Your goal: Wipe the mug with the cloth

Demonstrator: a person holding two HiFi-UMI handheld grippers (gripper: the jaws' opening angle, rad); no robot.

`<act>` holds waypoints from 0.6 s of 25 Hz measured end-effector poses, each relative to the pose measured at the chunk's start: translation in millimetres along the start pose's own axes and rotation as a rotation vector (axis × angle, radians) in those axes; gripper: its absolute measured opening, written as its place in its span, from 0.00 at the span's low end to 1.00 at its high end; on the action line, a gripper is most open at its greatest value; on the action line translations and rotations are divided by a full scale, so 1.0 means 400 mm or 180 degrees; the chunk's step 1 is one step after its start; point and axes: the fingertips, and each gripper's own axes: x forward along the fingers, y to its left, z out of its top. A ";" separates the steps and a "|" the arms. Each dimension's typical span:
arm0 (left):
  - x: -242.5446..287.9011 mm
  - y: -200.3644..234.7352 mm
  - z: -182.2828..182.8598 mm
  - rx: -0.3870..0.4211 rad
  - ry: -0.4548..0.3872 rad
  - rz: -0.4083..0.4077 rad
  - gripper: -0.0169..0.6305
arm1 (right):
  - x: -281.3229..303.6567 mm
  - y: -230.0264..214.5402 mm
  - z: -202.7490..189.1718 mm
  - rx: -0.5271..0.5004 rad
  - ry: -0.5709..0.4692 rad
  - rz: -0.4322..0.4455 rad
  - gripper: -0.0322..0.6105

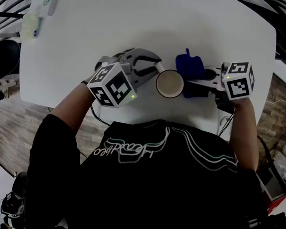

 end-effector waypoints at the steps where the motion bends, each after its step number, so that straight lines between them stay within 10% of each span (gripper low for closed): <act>1: 0.002 0.001 0.001 -0.0003 -0.0005 0.0001 0.14 | 0.001 -0.003 -0.004 0.0000 0.0027 -0.0022 0.13; 15: 0.023 0.018 0.004 0.0087 -0.0028 -0.0091 0.14 | -0.052 0.006 0.060 -0.0378 -0.0052 -0.0086 0.13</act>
